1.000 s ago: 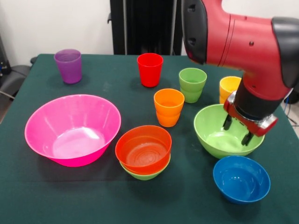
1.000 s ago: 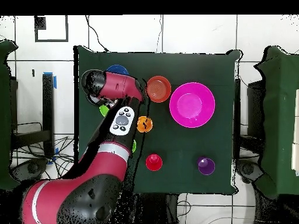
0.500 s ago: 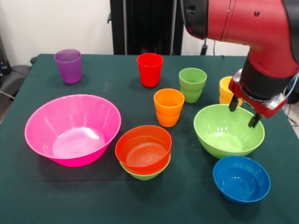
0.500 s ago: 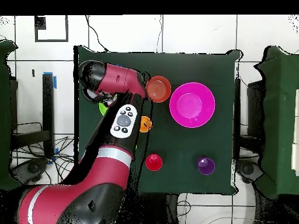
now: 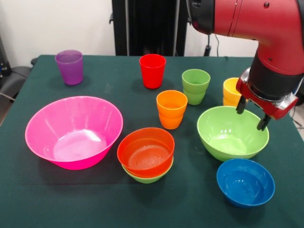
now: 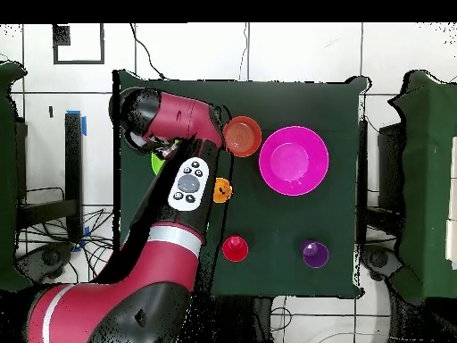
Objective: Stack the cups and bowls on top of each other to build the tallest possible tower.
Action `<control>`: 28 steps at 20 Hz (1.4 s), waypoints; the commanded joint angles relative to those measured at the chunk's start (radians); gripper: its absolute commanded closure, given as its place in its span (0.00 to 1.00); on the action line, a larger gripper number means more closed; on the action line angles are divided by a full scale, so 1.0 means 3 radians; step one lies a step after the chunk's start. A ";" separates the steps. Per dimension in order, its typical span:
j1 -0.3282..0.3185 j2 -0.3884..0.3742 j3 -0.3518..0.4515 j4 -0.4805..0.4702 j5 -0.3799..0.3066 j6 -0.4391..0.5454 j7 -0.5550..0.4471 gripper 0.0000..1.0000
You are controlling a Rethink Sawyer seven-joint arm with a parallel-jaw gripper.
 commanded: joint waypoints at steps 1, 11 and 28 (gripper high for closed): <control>-0.0040 0.0206 0.0215 -0.0110 0.0055 -0.0367 0.0791 0.00; -0.0013 0.0334 0.0148 -0.0329 0.0115 -0.0418 0.0963 0.00; -0.0013 0.0535 0.0150 -0.0527 0.0081 -0.0522 0.1086 0.00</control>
